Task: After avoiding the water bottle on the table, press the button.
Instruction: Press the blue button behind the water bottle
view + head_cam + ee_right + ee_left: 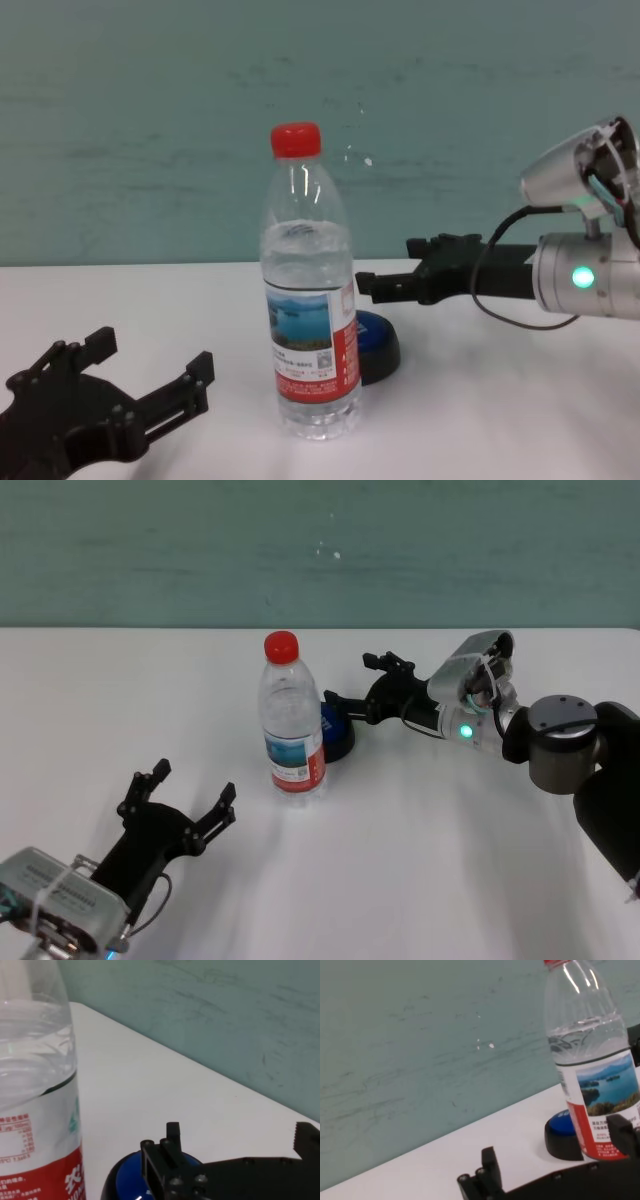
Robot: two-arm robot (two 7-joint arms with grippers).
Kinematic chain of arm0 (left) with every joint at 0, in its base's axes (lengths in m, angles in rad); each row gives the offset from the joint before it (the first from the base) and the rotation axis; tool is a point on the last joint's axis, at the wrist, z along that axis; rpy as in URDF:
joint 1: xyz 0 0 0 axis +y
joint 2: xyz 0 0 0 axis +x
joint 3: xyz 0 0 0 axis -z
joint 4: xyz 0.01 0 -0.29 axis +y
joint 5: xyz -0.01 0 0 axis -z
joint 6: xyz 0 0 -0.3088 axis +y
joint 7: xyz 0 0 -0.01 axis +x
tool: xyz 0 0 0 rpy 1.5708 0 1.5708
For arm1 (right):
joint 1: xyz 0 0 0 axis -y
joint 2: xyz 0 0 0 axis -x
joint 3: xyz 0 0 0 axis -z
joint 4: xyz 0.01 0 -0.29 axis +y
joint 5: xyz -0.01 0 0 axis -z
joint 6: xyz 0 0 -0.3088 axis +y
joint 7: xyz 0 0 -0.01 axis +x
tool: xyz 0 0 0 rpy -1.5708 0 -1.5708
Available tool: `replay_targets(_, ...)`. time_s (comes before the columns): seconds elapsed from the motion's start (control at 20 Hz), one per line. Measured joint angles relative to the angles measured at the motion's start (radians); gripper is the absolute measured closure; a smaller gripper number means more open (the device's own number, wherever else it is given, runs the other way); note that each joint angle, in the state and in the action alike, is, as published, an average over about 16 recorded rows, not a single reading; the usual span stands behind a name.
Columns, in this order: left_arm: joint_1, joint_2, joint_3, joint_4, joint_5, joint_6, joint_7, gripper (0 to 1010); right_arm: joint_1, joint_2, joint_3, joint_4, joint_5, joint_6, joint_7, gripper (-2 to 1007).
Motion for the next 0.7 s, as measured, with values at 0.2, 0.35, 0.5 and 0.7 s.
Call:
replay_targets(0.2,0.0,0.0,0.0,0.0,0.0,0.0,0.0,10,0.006,-0.006,0.0,0.024,-0.001,-0.004,0.005,1)
replay_targets(0.35,0.0,0.0,0.0,0.0,0.0,0.0,0.0,10,0.011,-0.01,0.001,0.04,-0.002,-0.008,0.009,1)
replay_targets(0.5,0.0,0.0,0.0,0.0,0.0,0.0,0.0,10,0.017,-0.015,0.001,0.058,-0.004,-0.011,0.012,1)
replay_targets(0.7,0.0,0.0,0.0,0.0,0.0,0.0,0.0,10,0.025,-0.022,0.001,0.08,-0.007,-0.015,0.017,1)
